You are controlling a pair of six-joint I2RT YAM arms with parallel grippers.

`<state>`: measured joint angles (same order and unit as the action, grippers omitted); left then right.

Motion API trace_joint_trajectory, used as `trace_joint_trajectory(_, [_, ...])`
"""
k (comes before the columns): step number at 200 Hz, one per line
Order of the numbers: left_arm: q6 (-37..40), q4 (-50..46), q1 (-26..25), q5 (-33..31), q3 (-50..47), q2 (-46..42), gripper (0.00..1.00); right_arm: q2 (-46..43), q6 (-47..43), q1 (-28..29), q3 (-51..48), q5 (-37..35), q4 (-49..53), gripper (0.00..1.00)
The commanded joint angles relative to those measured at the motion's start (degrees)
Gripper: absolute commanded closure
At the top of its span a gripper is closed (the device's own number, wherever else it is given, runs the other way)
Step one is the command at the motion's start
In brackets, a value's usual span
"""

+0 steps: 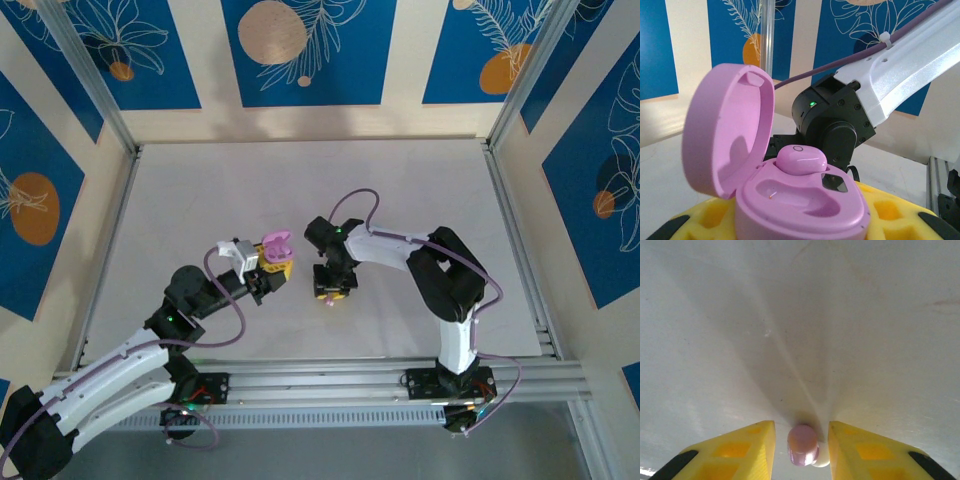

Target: Insert the wireless bluetooth earbuds into the charging case

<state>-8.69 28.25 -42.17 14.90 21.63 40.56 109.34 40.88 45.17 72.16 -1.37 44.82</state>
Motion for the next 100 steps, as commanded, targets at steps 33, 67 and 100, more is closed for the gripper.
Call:
trace_joint_trajectory(33, [-0.5,2.2,-0.4,-0.3,0.6,-0.7,0.80,1.9,-5.2,1.3,2.9,-2.4,4.8,0.67])
trace_joint_trajectory(67, [-0.6,2.3,-0.3,-0.4,0.6,-0.5,0.80,3.1,-7.4,2.0,3.9,-3.4,5.9,0.67])
trace_joint_trajectory(100, [-0.6,2.2,-0.3,-0.4,0.7,-0.6,0.80,4.1,-9.3,2.2,4.6,-4.2,6.3,0.68])
